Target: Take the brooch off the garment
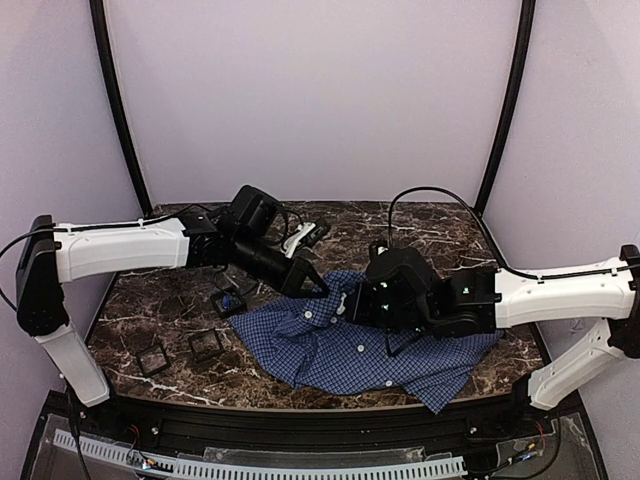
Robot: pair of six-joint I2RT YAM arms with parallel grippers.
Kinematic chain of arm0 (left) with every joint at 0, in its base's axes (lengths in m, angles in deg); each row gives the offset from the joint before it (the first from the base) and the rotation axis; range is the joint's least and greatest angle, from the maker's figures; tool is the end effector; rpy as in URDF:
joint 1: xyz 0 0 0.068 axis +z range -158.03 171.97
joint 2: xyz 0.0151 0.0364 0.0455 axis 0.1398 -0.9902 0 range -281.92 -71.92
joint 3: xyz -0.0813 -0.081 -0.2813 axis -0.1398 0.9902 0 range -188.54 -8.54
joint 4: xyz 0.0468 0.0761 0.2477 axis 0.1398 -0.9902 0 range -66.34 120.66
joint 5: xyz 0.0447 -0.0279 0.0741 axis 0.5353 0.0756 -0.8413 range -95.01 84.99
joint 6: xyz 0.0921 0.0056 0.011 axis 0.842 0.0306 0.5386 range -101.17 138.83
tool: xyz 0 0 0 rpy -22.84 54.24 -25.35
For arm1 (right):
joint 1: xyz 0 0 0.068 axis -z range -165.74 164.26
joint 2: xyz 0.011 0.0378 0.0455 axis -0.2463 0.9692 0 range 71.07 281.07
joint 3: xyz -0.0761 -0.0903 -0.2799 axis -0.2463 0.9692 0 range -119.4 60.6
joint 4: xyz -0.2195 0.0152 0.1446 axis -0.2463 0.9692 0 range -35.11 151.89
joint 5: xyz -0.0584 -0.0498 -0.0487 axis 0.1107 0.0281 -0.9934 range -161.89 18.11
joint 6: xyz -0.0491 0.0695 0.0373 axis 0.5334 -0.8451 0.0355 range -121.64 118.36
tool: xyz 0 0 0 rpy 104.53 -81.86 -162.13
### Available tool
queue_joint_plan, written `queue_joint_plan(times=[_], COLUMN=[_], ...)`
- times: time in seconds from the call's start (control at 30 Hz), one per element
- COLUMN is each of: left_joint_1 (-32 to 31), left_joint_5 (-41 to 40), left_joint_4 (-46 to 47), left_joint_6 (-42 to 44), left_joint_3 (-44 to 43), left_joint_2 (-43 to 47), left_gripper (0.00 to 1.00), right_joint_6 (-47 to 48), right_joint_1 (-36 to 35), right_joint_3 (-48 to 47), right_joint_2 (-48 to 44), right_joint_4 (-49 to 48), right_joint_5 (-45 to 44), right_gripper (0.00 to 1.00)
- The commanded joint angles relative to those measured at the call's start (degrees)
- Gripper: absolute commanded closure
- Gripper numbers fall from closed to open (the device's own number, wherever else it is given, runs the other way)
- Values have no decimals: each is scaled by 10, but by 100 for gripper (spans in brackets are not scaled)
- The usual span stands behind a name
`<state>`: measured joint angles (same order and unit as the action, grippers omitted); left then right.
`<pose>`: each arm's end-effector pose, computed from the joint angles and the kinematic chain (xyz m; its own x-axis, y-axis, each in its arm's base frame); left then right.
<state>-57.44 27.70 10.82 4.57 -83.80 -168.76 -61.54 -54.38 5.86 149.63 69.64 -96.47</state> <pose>0.2359 -0.3448 0.2768 -0.6396 0.4277 -0.6387 0.7687 0.3561 -0.5313 0.1521 0.2935 0.2651 -0.7441 0.2573 -0.6165 -0.1689 0.8204 0.5462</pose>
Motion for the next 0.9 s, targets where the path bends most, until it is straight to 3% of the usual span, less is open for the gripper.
queue_joint_plan(times=[0.0, 0.23, 0.37, 0.47, 0.6, 0.67, 0.87], left_joint_1=[-2, -2, -2, -2, -1, -2, -1], left_joint_5=[-34, -50, -53, -70, -133, -143, -72], left_joint_4=[-56, -62, -64, -57, -34, -18, -3], left_joint_6=[12, 16, 28, 52, 73, 82, 127], left_joint_3=[-29, -31, -33, -28, -5, 9, 22], left_joint_2=[-19, -20, -9, 22, 78, 104, 143], left_gripper=[84, 74, 62, 44, 20, 12, 7], right_joint_6=[54, 120, 170, 222, 282, 306, 348], right_joint_1=[-2, 6, 6, 11, 40, 65, 140], right_joint_3=[-13, -40, -49, -49, -50, -39, -1], right_joint_2=[-29, -60, -76, -88, -98, -106, -129], right_joint_4=[30, 76, 83, 51, 9, -26, -122], right_joint_5=[-18, 19, 25, 59, 148, 210, 432], right_gripper=[100, 100, 100, 100, 100, 100, 100])
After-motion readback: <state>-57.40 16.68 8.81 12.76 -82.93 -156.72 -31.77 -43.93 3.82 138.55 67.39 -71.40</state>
